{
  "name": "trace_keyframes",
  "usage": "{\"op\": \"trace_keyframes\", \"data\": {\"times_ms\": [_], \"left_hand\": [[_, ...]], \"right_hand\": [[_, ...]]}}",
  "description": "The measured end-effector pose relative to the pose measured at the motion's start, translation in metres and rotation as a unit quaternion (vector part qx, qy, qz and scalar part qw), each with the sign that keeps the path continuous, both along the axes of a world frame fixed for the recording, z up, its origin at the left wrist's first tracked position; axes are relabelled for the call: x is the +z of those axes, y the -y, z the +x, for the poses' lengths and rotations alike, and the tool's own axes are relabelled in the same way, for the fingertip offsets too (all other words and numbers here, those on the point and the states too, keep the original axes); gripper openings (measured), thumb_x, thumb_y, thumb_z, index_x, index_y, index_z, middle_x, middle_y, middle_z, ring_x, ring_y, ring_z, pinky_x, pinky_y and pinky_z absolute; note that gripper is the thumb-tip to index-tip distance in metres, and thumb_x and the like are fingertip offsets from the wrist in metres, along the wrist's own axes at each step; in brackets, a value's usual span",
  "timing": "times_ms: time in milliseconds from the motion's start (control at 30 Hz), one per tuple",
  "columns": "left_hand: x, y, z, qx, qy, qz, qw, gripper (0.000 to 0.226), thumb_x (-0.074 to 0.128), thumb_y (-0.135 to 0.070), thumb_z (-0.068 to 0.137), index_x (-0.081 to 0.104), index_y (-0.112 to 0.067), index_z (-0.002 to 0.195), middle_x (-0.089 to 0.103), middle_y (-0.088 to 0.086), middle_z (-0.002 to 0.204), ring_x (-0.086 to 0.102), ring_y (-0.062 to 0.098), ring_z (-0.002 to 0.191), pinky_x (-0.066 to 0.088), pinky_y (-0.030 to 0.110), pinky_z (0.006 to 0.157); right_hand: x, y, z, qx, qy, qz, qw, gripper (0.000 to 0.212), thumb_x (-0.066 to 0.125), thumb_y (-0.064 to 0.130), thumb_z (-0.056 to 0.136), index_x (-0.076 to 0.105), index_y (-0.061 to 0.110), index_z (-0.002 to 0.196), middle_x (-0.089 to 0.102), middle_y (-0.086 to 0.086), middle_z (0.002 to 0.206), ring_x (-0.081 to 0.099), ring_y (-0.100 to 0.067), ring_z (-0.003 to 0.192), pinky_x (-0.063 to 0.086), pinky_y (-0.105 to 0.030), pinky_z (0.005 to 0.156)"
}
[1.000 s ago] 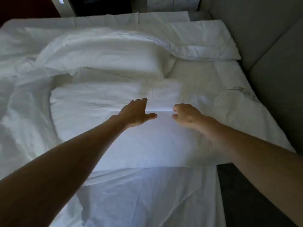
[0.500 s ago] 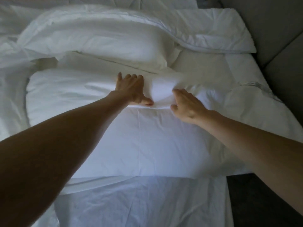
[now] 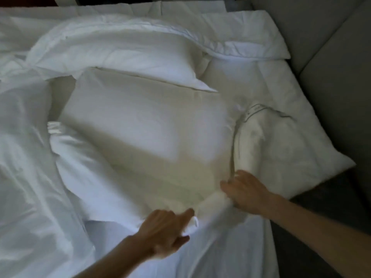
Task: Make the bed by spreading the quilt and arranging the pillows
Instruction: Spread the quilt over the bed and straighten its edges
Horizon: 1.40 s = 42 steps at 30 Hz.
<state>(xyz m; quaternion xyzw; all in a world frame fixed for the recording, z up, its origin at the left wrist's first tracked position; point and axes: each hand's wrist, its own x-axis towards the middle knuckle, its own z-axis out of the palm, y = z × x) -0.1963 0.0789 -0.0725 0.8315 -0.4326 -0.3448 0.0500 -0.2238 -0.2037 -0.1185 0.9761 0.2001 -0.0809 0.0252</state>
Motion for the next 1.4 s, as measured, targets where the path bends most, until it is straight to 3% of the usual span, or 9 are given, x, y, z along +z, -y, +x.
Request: {"op": "trace_keyframes", "data": {"times_ms": [200, 300, 433, 567, 800, 900, 1033, 1267, 1400], "left_hand": [[-0.03, 0.014, -0.13, -0.122, -0.123, 0.096, 0.98, 0.054, 0.057, -0.032, 0.092, 0.031, -0.021, 0.138, 0.06, 0.023, 0.118, 0.058, 0.043, 0.11, 0.041, 0.044, 0.083], [-0.056, 0.017, -0.142, -0.077, -0.073, 0.091, 0.99, 0.061, 0.049, -0.053, 0.088, 0.032, -0.026, 0.141, 0.058, 0.012, 0.123, 0.056, 0.036, 0.115, 0.041, 0.04, 0.086], [-0.07, 0.049, -0.145, -0.067, 0.002, 0.028, 0.997, 0.052, 0.061, -0.051, 0.081, 0.044, -0.02, 0.119, 0.05, 0.006, 0.115, 0.05, 0.031, 0.108, 0.035, 0.038, 0.074], [-0.083, 0.103, -0.172, -0.03, 0.009, -0.008, 0.999, 0.097, 0.068, -0.064, 0.072, 0.027, -0.014, 0.146, 0.054, 0.006, 0.124, 0.054, 0.029, 0.11, 0.045, 0.041, 0.089], [-0.09, 0.164, -0.269, -0.11, -0.009, 0.05, 0.993, 0.071, 0.057, -0.027, 0.09, 0.019, -0.023, 0.15, 0.062, 0.017, 0.122, 0.061, 0.04, 0.107, 0.046, 0.042, 0.083], [-0.095, 0.136, -0.306, -0.172, -0.06, 0.12, 0.976, 0.071, 0.053, -0.018, 0.093, 0.014, -0.027, 0.153, 0.059, 0.019, 0.128, 0.057, 0.041, 0.115, 0.043, 0.044, 0.094], [-0.102, 0.127, -0.311, -0.148, -0.038, 0.112, 0.982, 0.06, 0.048, -0.029, 0.095, 0.022, -0.03, 0.149, 0.06, 0.014, 0.127, 0.057, 0.037, 0.115, 0.043, 0.04, 0.095], [-0.118, 0.155, -0.29, 0.003, 0.054, -0.081, 0.995, 0.046, 0.029, -0.061, 0.092, 0.054, -0.022, 0.085, 0.064, 0.003, 0.081, 0.065, 0.032, 0.079, 0.037, 0.036, 0.059], [-0.114, 0.157, -0.283, 0.059, 0.04, -0.139, 0.988, 0.039, 0.034, -0.06, 0.094, 0.049, -0.026, 0.081, 0.05, -0.006, 0.074, 0.06, 0.025, 0.068, 0.044, 0.037, 0.056]], "right_hand": [[-0.057, -0.016, -0.234, -0.125, -0.187, -0.007, 0.974, 0.06, 0.075, 0.052, 0.054, 0.048, 0.023, 0.1, 0.065, 0.006, 0.063, 0.062, -0.011, 0.049, 0.049, -0.019, 0.044], [-0.058, -0.013, -0.27, -0.185, -0.156, -0.026, 0.97, 0.056, 0.089, 0.018, 0.04, 0.058, 0.018, 0.088, 0.065, -0.003, 0.074, 0.065, -0.024, 0.065, 0.053, -0.029, 0.051], [-0.056, 0.013, -0.264, -0.155, -0.02, -0.114, 0.981, 0.026, 0.054, 0.013, 0.072, 0.069, 0.008, 0.093, 0.069, -0.015, 0.093, 0.065, -0.035, 0.09, 0.047, -0.043, 0.091], [-0.054, 0.048, -0.243, -0.125, 0.049, -0.189, 0.973, 0.039, 0.052, 0.014, 0.081, 0.067, 0.005, 0.116, 0.068, -0.015, 0.109, 0.06, -0.034, 0.091, 0.041, -0.044, 0.077], [-0.064, 0.081, -0.337, -0.277, -0.031, -0.103, 0.955, 0.031, 0.072, -0.006, 0.043, 0.049, 0.015, 0.04, 0.048, -0.002, 0.041, 0.052, -0.022, 0.035, 0.033, -0.024, 0.037], [-0.084, 0.045, -0.439, -0.375, -0.201, -0.041, 0.904, 0.034, 0.091, 0.009, 0.054, 0.058, 0.012, 0.061, 0.06, -0.008, 0.056, 0.062, -0.023, 0.046, 0.034, -0.027, 0.037], [-0.094, 0.061, -0.499, -0.448, -0.166, -0.021, 0.878, 0.037, 0.084, 0.021, 0.076, 0.059, 0.023, 0.103, 0.067, -0.005, 0.089, 0.058, -0.017, 0.065, 0.05, -0.036, 0.052], [-0.107, 0.114, -0.468, -0.369, -0.132, -0.003, 0.92, 0.139, 0.093, 0.061, 0.041, 0.032, 0.007, 0.154, 0.038, -0.024, 0.155, 0.037, -0.041, 0.135, 0.039, -0.058, 0.108], [-0.128, 0.116, -0.448, -0.375, -0.05, 0.012, 0.926, 0.074, 0.076, 0.024, 0.071, 0.053, 0.004, 0.139, 0.053, -0.023, 0.141, 0.05, -0.041, 0.124, 0.034, -0.054, 0.103]]}}
